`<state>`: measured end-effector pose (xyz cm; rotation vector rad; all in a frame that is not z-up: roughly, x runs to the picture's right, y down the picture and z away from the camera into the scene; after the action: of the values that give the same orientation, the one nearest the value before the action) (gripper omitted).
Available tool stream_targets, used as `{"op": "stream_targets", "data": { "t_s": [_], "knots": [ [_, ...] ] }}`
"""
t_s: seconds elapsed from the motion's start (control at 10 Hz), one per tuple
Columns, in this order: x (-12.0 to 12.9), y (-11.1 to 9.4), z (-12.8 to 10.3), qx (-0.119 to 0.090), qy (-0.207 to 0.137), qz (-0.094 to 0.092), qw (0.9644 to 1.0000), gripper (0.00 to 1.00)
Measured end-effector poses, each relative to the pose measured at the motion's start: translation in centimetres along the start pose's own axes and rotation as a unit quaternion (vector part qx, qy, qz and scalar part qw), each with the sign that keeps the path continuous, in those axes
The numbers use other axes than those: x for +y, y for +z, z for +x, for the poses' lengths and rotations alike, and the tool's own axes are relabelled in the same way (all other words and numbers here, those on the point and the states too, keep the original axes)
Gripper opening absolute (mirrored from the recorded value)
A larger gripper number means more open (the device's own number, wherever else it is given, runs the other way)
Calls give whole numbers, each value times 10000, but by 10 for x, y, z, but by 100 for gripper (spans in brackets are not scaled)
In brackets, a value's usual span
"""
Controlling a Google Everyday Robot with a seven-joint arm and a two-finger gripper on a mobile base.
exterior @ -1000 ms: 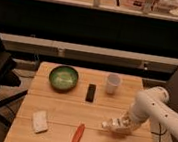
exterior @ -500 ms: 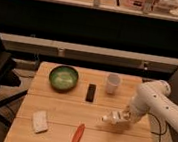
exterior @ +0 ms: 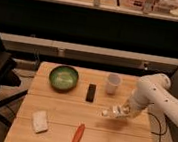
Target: Place the bottle in the ceramic bowl
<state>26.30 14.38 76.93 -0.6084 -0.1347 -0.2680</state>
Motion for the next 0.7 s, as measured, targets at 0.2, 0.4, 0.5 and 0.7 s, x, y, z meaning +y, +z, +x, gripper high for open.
{"op": "stream_targets", "data": {
  "t_s": [0.2,0.4,0.5,0.7],
  "knots": [
    [-9,-2,1,21,4,20,10000,1],
    [-23,-8,-4,36,-34,40,10000,1],
    [-28,-10,-5,55,-51,54,10000,1],
    [-39,-13,-7,103,-113,91,9998,1]
  ]
}}
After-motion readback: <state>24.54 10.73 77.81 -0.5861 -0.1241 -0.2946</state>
